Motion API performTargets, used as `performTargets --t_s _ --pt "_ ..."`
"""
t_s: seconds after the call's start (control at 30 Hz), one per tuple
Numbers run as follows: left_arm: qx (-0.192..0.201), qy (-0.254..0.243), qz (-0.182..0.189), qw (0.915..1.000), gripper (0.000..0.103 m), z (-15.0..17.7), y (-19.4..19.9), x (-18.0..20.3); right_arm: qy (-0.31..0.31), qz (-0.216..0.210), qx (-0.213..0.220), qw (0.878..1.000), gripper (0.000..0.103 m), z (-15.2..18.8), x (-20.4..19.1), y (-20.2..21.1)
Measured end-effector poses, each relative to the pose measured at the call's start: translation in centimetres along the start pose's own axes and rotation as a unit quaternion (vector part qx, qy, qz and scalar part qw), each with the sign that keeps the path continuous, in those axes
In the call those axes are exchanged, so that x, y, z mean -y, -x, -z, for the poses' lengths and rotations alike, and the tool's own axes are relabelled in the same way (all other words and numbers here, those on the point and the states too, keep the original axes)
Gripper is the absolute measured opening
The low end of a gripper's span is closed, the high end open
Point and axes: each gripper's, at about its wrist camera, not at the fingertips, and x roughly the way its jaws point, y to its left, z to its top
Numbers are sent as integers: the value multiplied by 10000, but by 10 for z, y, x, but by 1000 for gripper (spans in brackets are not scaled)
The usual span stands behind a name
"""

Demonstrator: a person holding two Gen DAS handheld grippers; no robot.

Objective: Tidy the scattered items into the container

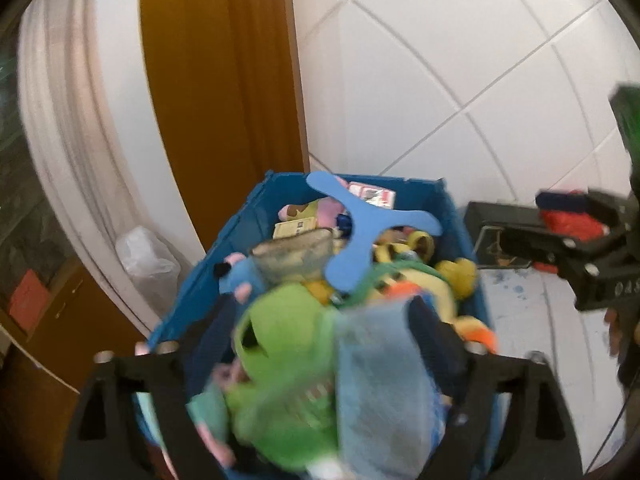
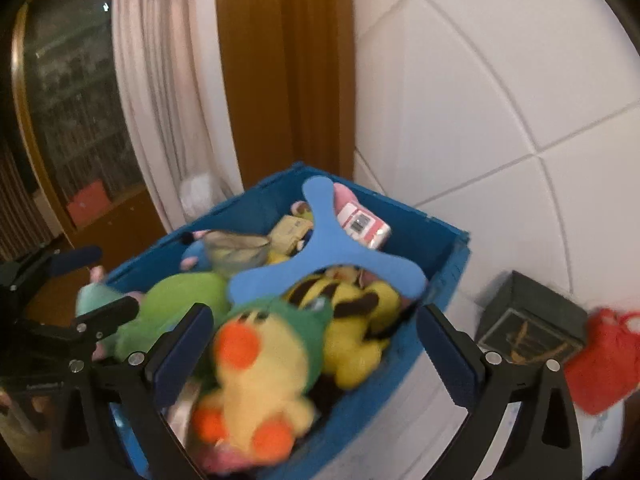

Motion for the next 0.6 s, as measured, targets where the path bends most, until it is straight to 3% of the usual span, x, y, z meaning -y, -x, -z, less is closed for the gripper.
performTargets --t_s 0.17,0.43,0.6 --pt "471 178 -54 9987 103 66 81 41 32 81 402 9992 103 80 -18 80" --pt "283 352 113 9989 103 166 158 95 -209 464 516 9974 103 217 -42 179" --pt "294 358 92 9989 103 214 196 111 -500 716 476 9950 103 276 -58 217"
